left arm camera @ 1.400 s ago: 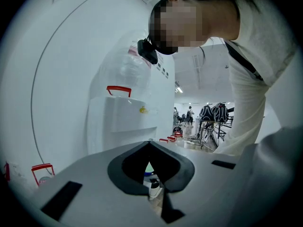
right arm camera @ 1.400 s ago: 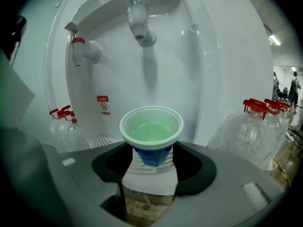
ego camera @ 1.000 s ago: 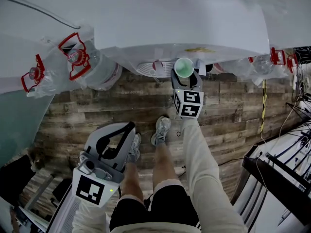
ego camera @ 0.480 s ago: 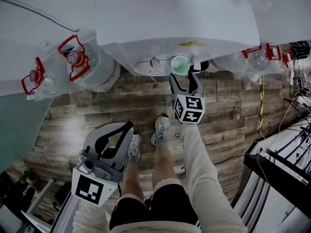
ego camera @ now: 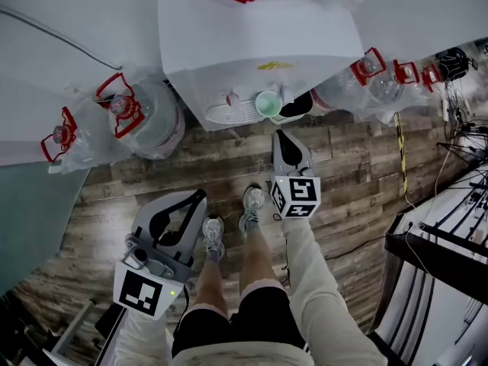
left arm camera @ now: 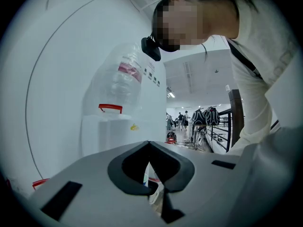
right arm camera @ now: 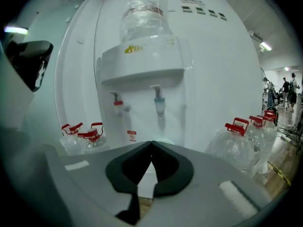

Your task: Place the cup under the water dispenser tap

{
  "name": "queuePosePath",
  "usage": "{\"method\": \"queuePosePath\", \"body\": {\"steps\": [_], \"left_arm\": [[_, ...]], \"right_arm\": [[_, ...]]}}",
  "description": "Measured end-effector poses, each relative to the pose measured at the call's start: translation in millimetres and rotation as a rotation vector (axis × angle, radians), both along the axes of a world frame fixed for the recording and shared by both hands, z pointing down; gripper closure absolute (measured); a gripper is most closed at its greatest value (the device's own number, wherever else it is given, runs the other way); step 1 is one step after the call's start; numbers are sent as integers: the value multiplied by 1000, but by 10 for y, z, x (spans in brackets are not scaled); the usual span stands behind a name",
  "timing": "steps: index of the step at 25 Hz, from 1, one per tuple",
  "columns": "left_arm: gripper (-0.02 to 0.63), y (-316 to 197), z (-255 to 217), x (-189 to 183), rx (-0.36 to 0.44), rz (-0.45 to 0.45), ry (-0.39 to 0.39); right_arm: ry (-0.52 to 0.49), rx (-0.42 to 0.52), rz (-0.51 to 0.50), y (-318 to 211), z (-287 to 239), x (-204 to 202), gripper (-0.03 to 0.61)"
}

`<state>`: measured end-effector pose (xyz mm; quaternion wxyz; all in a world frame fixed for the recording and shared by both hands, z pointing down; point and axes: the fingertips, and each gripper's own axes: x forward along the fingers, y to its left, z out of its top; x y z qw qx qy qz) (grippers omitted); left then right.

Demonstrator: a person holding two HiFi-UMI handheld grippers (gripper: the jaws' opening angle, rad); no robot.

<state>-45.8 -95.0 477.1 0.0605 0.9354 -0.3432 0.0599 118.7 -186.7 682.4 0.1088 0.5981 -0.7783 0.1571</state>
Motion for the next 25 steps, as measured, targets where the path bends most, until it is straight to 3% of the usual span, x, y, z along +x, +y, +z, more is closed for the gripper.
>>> {"method": "queuePosePath", "body": {"steps": [25], "left_arm": [[609, 523, -1320, -180, 63, 37, 22]], "right_arm": [[54, 178, -38, 1259, -2376, -327, 569]]}}
